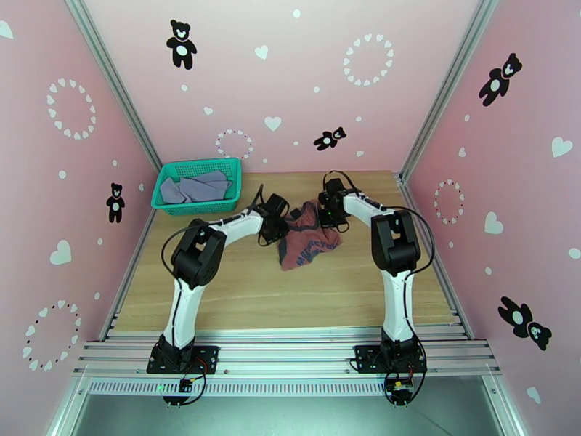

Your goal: Fold and stack the mixed laundry pile

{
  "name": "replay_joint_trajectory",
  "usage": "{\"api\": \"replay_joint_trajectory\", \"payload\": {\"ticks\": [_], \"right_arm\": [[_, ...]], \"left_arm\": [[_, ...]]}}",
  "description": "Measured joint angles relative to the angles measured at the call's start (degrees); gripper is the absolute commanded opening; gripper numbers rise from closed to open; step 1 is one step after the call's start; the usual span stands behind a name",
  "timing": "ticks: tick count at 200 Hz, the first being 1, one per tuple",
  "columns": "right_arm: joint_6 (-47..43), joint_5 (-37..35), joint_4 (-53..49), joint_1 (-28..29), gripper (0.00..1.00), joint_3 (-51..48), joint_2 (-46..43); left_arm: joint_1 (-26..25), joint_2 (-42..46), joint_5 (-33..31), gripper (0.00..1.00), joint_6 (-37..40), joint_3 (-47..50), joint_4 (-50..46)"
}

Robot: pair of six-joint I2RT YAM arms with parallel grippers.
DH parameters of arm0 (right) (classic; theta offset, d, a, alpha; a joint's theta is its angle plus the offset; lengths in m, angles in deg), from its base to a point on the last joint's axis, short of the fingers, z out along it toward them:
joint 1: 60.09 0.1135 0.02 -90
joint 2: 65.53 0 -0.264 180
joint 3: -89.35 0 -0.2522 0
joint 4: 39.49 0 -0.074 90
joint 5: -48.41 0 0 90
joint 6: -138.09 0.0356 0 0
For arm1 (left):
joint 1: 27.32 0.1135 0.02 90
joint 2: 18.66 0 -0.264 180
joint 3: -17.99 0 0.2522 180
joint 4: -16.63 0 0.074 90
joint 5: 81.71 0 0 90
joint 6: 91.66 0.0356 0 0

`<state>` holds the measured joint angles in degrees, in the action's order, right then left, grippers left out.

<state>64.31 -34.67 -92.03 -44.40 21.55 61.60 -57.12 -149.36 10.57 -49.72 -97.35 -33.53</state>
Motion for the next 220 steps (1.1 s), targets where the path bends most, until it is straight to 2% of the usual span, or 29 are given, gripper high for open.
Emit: {"api": "replay_joint_trajectory", "payload": {"ticks": [40,74,114,173,220], "right_arm": [[8.0,-3.2,0.6,0.0,0.0,10.6,6.2],[12.8,-4.3,0.3,0.0,0.0,23.5,14.2],[18.0,-3.9,0.3,0.0,0.0,33.7,21.7],[25.1,-3.7,2.3,-0.3,0.0,35.4,23.2],[26.7,-4.4,3.0,-0.4,0.0,36.7,24.1]], "left_arm": [[5.5,-14.3,-2.2,0.0,7.8,-27.0,-12.6],[8.4,-24.3,-0.7,0.06,12.1,-45.8,-18.0],[12.2,-26.8,6.2,0.15,12.9,-48.0,-15.9],[15.2,-32.6,12.7,0.32,10.3,-55.1,-9.2],[16.2,-33.2,15.1,0.72,7.2,-55.4,-3.5]]}}
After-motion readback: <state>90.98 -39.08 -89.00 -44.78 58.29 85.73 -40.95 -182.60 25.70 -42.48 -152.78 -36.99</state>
